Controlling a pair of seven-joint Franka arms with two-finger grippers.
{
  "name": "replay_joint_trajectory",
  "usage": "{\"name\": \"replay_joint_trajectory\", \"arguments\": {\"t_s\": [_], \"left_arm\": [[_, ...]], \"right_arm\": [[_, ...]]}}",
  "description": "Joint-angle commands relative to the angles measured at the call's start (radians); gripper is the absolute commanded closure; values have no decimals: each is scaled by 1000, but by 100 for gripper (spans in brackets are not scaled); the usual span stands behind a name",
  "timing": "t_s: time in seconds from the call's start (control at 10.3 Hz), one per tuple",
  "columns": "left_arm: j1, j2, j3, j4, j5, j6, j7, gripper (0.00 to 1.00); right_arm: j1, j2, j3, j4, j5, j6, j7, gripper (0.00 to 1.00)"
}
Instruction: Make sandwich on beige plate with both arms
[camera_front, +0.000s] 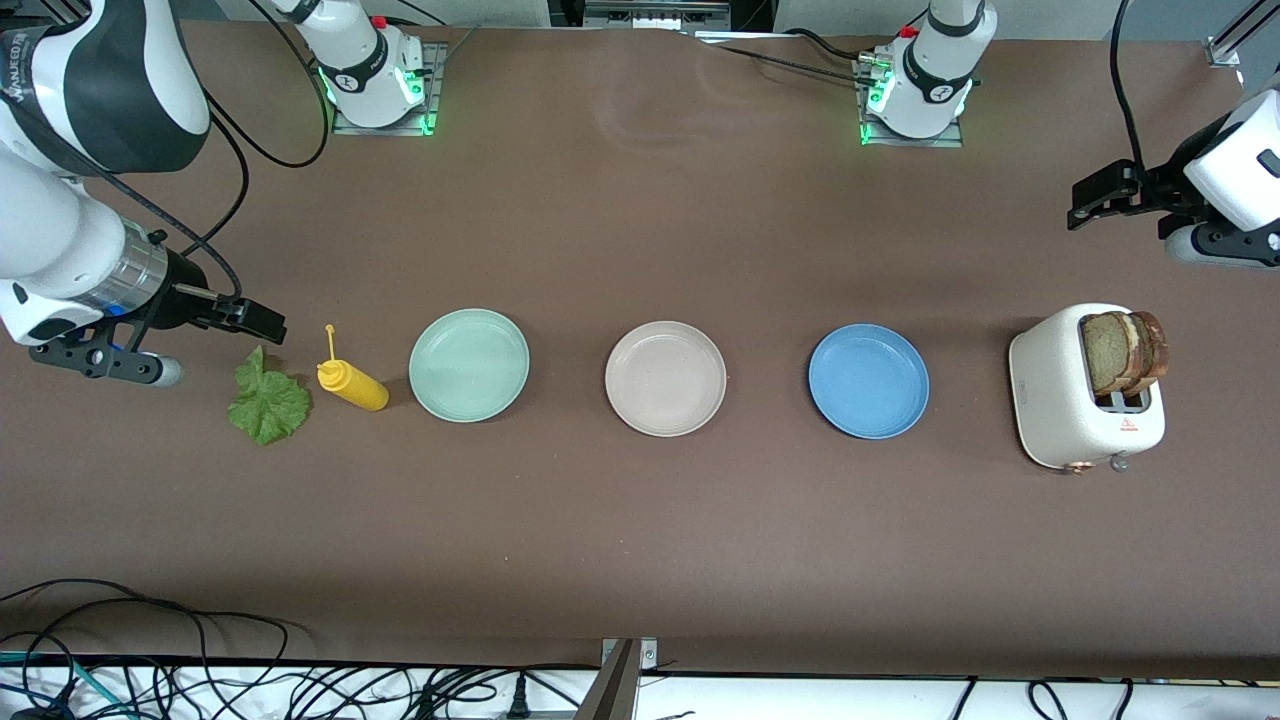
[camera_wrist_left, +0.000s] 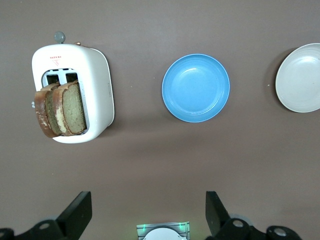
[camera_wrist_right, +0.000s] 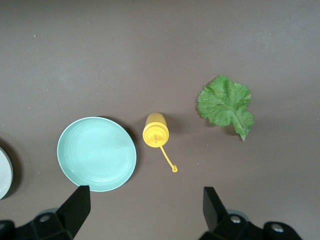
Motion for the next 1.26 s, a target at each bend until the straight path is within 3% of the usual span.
{"name": "replay_joint_trajectory", "arguments": {"t_s": [0.0, 1.17], "left_arm": [[10, -4, -11, 11, -5, -1, -6, 0], [10, -4, -11, 11, -5, -3, -6, 0]], "right_arm": [[-10, 19, 9, 33, 9, -7, 7, 0], [-11, 16, 6, 33, 28, -14, -28, 0]]}}
